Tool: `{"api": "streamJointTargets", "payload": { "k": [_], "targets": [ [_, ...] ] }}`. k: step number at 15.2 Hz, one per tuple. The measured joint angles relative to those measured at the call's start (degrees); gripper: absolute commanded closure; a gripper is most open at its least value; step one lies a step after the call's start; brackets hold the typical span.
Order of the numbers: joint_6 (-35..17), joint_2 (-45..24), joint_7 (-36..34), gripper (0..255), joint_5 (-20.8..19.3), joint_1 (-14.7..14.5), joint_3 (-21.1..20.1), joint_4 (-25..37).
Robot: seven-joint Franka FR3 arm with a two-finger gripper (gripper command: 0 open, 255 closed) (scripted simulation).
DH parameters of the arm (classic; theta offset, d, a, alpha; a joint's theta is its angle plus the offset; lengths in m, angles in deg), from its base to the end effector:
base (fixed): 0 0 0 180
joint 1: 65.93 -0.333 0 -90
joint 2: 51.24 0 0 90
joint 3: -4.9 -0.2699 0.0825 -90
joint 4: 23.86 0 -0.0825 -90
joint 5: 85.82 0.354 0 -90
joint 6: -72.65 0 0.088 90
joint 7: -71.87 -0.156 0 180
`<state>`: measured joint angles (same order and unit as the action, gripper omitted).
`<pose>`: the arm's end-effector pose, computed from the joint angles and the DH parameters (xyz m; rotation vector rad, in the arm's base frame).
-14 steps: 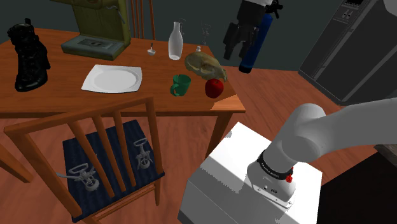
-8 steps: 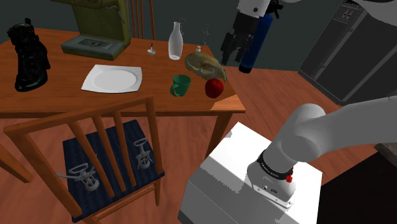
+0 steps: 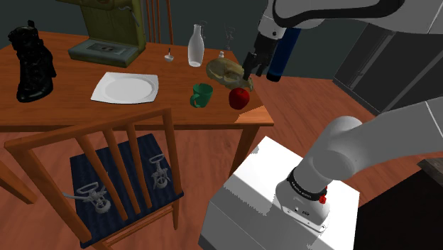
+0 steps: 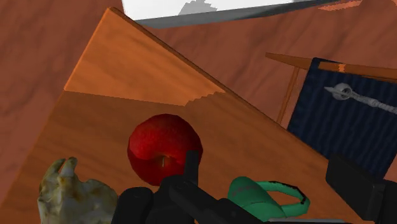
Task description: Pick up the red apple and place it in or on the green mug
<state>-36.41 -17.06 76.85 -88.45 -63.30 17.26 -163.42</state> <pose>0.3653 -0.1017 0.4329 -3.0663 0.1961 -0.1005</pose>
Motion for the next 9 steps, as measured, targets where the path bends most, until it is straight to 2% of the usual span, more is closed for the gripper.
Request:
{"api": "streamJointTargets", "payload": {
  "k": [3, 9],
  "targets": [
    [-5.8, -3.3, 2.8, 0, -1.0, 0.4, 2.1, -1.3],
    [-16.9, -13.6, 9.9, 0, -1.2, 0.6, 7.5, 0.3]
  ]
}}
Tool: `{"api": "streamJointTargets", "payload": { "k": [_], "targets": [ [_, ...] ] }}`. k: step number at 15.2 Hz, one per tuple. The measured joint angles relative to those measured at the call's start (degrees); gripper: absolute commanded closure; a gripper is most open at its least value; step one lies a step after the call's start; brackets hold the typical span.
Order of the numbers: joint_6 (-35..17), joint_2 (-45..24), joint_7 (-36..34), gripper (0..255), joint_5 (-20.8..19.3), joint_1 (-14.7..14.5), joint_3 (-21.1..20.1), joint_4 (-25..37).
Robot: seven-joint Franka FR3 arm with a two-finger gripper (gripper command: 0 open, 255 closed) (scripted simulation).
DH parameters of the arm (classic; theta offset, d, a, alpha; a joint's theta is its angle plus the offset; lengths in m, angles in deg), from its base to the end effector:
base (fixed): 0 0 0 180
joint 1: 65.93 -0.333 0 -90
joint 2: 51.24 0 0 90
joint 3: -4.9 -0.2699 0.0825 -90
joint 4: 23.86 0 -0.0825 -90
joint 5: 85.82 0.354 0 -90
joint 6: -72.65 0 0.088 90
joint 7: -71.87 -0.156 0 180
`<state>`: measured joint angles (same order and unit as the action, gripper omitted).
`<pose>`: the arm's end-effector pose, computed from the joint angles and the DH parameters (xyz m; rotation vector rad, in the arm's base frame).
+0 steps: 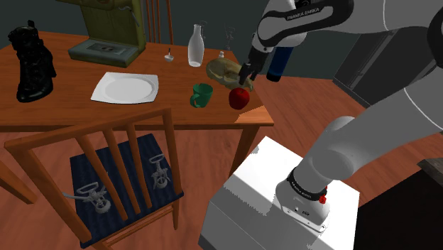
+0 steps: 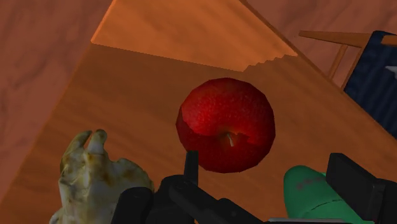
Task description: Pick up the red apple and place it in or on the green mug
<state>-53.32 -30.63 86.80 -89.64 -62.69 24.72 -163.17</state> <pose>0.4052 -0.1722 0.3641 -3.1066 0.1423 -0.1925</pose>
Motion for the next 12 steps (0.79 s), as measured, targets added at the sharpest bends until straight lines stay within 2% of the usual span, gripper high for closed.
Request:
{"api": "streamJointTargets", "payload": {
  "k": [8, 12],
  "targets": [
    [-7.1, -5.1, 2.3, 0, 1.3, -0.5, 1.6, -1.6],
    [-8.3, -5.9, 2.6, 0, 1.6, -0.6, 1.8, -2.0]
  ]
}}
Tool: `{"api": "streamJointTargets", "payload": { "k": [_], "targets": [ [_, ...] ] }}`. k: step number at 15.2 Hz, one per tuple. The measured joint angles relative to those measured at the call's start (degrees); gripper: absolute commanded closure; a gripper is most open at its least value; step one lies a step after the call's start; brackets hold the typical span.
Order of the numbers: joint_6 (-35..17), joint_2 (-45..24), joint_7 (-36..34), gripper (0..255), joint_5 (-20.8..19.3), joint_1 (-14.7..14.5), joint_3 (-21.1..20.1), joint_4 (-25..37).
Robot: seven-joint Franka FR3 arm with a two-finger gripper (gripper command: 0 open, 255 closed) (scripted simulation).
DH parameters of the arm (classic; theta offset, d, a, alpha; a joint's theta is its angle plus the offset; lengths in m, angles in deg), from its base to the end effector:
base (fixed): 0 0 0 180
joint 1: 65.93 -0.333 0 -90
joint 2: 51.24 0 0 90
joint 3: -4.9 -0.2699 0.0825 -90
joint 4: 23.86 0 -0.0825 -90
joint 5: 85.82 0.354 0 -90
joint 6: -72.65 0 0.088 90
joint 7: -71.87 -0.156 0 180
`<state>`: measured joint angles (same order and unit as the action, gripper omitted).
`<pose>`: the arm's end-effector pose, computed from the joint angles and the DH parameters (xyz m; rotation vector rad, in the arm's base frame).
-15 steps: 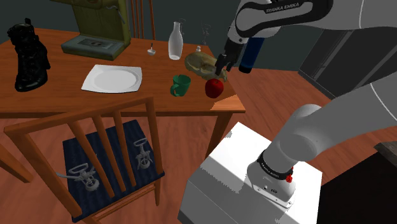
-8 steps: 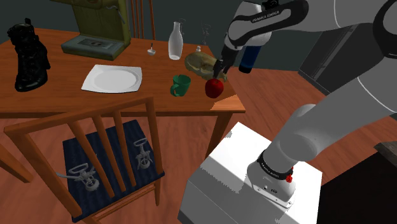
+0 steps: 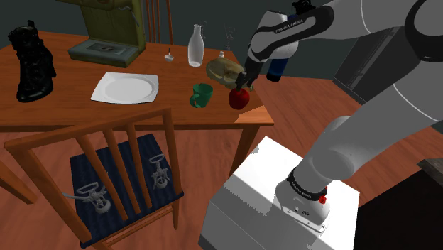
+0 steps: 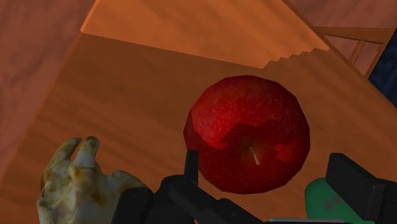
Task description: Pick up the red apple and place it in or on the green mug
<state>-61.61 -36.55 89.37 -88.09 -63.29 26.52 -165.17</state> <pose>0.4143 -0.1819 0.3192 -3.1136 0.1343 -0.2059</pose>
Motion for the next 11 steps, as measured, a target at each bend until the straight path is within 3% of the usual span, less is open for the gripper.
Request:
{"api": "streamJointTargets", "payload": {
  "k": [3, 4, 11],
  "targets": [
    [-0.1, -0.1, 0.0, 0, 0.0, 0.0, 0.0, 0.0],
    [-0.1, -0.1, 0.0, 255, 0.0, 0.0, 0.0, 0.0],
    [-0.1, -0.1, 0.0, 255, 0.0, 0.0, 0.0, 0.0]
  ]
}}
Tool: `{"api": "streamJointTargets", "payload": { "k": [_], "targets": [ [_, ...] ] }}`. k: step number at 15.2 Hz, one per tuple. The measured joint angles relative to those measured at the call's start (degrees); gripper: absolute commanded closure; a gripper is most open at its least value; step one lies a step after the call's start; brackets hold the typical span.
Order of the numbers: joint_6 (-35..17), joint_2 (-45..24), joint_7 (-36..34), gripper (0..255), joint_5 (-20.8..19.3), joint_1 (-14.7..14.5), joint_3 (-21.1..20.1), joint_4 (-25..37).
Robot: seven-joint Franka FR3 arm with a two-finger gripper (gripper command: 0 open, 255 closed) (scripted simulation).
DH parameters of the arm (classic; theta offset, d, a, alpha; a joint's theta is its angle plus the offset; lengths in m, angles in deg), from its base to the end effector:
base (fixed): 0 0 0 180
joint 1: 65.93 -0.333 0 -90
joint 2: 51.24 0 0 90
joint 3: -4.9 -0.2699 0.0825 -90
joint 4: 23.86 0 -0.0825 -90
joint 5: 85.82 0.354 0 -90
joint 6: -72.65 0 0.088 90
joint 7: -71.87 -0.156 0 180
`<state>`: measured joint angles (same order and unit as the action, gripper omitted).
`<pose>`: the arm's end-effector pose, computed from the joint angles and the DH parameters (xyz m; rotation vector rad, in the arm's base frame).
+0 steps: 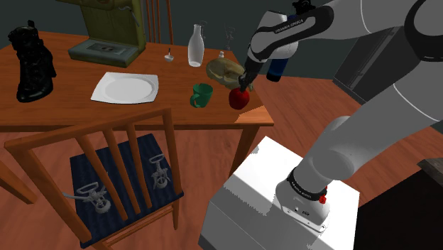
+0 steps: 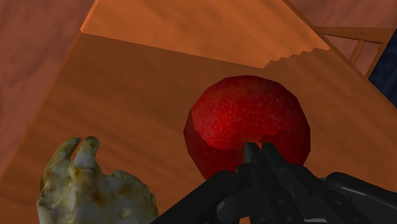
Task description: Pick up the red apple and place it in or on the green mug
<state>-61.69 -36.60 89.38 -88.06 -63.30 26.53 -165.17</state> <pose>0.4145 -0.1820 0.3190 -3.1136 0.1346 -0.2068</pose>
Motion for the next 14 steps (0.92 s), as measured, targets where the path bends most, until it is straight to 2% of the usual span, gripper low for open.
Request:
{"api": "streamJointTargets", "payload": {
  "k": [4, 14],
  "targets": [
    [0.4, 0.2, -0.1, 255, -0.1, 0.0, 0.0, 0.2],
    [8.2, 3.8, -1.4, 255, -1.1, 0.3, -1.1, 4.6]
  ]
}}
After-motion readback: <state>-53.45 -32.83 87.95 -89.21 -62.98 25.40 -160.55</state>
